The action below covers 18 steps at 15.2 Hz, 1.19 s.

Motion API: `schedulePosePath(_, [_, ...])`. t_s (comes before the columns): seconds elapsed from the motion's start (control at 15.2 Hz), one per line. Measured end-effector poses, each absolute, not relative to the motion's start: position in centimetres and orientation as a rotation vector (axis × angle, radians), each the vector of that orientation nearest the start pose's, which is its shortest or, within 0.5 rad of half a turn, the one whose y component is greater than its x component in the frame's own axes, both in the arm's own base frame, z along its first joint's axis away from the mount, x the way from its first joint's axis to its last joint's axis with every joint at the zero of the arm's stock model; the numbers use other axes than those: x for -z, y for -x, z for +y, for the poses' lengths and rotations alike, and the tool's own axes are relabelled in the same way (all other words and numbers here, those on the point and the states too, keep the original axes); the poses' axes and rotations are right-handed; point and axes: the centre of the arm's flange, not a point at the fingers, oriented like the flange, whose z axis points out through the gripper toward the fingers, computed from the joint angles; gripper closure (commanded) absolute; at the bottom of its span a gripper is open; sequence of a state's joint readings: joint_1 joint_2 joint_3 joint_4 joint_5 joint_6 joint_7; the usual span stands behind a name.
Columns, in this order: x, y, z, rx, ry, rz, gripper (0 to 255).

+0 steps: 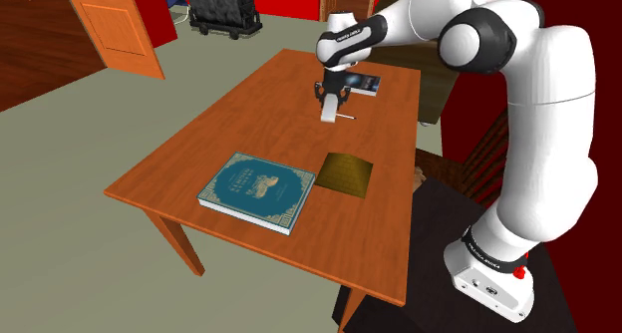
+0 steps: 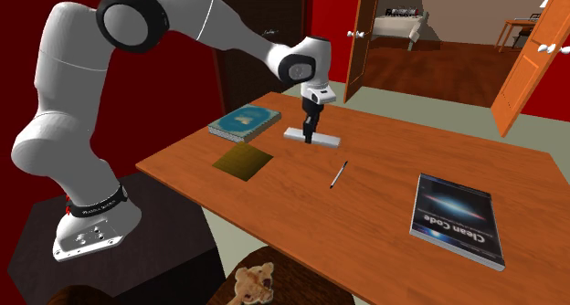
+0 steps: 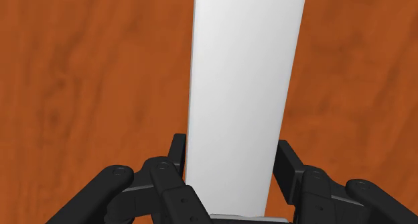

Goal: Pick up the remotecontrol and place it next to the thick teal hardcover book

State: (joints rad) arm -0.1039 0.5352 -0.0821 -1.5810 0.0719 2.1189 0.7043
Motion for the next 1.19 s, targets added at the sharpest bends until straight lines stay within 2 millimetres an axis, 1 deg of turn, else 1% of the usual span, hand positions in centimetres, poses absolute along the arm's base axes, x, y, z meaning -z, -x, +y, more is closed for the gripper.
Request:
schedulePosePath(0.07, [-32.9, -68.6, -10.2, -0.001, 2.800, 1.380, 255])
schedulePosePath(0.4, [-32.9, -71.1, -4.5, 0.000, 2.799, 1.380, 255])
schedulePosePath(0.53, [-32.8, -72.1, -2.0, -0.001, 2.800, 1.380, 255])
schedulePosePath(0.59, [-33.1, -72.4, -0.6, -0.001, 2.800, 1.380, 255])
schedulePosePath(0.79, [-32.7, -73.8, 3.0, -0.001, 2.799, 1.381, 255])
schedulePosePath(0.86, [-32.7, -74.3, 4.6, -0.001, 2.800, 1.381, 255])
schedulePosePath(0.92, [-32.6, -74.6, 5.5, -0.001, 2.800, 1.380, 255])
schedulePosePath(0.99, [-32.3, -74.7, 5.9, -0.001, 2.800, 1.380, 255])
schedulePosePath(1.19, [-30.9, -74.8, 6.3, -0.001, 2.799, 1.382, 255])
